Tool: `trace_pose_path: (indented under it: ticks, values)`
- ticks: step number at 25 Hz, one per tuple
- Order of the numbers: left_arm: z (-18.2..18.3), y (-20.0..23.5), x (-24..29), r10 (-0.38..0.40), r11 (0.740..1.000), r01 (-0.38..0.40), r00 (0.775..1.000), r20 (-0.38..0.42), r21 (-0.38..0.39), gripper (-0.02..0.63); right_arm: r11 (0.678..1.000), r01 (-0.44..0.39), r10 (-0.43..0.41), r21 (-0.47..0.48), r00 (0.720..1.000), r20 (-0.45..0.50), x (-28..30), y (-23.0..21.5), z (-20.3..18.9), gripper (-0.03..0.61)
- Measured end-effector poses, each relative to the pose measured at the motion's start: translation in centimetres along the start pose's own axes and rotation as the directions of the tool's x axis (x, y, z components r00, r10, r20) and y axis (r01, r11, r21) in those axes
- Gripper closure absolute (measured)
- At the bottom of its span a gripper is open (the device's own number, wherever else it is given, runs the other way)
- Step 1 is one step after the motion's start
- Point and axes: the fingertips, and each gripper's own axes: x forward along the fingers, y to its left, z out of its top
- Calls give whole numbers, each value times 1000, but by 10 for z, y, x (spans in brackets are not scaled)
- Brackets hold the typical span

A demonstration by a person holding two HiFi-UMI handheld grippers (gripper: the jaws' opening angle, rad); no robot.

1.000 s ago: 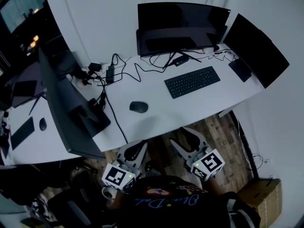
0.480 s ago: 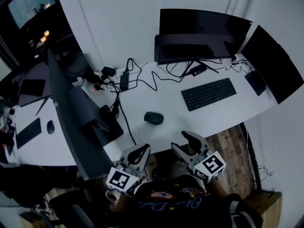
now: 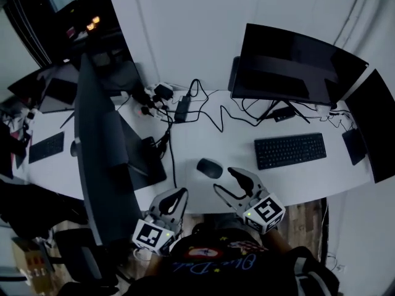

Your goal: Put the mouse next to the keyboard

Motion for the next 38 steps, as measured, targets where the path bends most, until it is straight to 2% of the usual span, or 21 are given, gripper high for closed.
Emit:
trace_pose_path:
  ticks: [5,10,14,19,25,30,38]
  values:
    - [6,10,15,116,993,-116,993,10,-13,609,993,-116,116,-1,990,-82,26,-19,-14,342]
    - [-3,14,20,199,979,-200,980,-15,-33,611,976,-220,216,5,955,-202,47,-24,-50,325]
    - [-7,19,20,262,963,-263,964,-36,-48,611,967,-255,253,26,929,-270,61,-31,-76,316]
    - [-12,22,19,320,944,-323,946,-52,-65,610,959,-283,273,31,886,-375,75,-37,-115,296]
    - [-17,27,16,363,926,-368,929,-65,-85,609,957,-289,262,11,852,-454,90,-43,-148,281]
    - [-10,29,21,369,925,-372,928,-49,-78,611,968,-250,229,22,845,-483,101,-51,-169,278]
    - [-15,28,14,375,921,-379,925,-62,-86,611,974,-228,196,10,815,-545,114,-52,-199,276]
